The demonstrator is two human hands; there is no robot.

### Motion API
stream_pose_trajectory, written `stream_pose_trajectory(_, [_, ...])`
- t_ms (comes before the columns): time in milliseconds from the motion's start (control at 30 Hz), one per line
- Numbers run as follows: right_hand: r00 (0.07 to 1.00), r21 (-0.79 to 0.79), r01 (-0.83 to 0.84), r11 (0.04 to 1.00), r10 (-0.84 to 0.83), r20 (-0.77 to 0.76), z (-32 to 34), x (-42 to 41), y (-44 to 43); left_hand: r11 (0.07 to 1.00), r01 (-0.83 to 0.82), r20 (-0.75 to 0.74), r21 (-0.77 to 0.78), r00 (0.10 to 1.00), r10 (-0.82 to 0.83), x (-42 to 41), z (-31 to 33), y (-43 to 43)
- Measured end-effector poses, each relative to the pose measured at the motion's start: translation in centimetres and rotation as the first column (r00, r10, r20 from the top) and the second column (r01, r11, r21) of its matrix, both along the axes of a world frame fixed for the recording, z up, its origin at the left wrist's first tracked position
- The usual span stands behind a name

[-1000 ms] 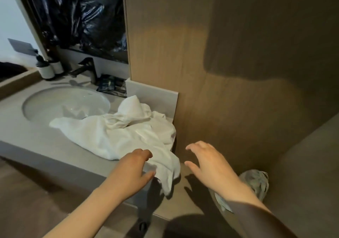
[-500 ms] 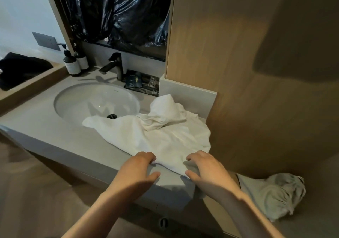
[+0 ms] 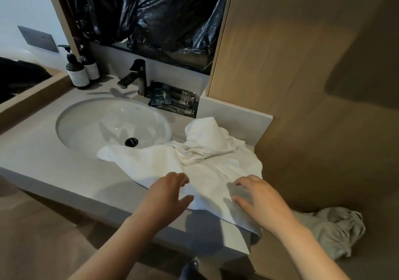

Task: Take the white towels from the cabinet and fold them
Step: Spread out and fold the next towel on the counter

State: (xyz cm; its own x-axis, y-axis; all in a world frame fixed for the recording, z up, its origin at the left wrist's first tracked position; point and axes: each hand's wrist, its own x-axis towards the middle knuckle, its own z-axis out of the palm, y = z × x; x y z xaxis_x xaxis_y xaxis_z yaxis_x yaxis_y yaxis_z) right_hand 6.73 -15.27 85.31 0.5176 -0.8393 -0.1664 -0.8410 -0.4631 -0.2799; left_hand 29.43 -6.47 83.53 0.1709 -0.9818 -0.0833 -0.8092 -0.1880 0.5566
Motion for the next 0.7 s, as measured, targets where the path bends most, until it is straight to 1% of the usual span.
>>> stream_pose_trajectory(133, [0.998, -0.001, -0.022, 1.0, 0.022, 0.053, -0.2, 1.0, -2.8, 1.0, -0.013, 0.039, -0.022, 0.999, 0.013, 0.7, 0.1, -2.4])
stream_pose_trajectory(300, [0.998, -0.011, -0.026, 1.0, 0.026, 0.055, -0.7, 1.3, -6.0, 0.998, -0.036, 0.034, -0.041, 0.999, 0.038, 1.0, 0.6, -5.1])
stream_pose_trajectory(400, [0.995, 0.016, -0.021, 1.0, 0.019, 0.096, -1.5, 0.9, -7.4, 0.998, -0.042, 0.028, -0.036, 0.999, 0.043, 0.8, 0.7, -6.4])
stream_pose_trajectory(567, [0.983, 0.054, 0.037, 0.998, -0.046, 0.178, -2.9, 0.5, -8.8, 0.999, -0.025, 0.016, -0.036, 1.0, 0.026, 0.8, 0.4, -8.0])
stream_pose_trajectory(700, [0.975, 0.065, 0.068, 0.996, -0.08, 0.209, -3.7, 1.3, -9.6, 0.999, -0.017, 0.017, -0.049, 1.0, 0.018, 1.5, 0.2, -9.6])
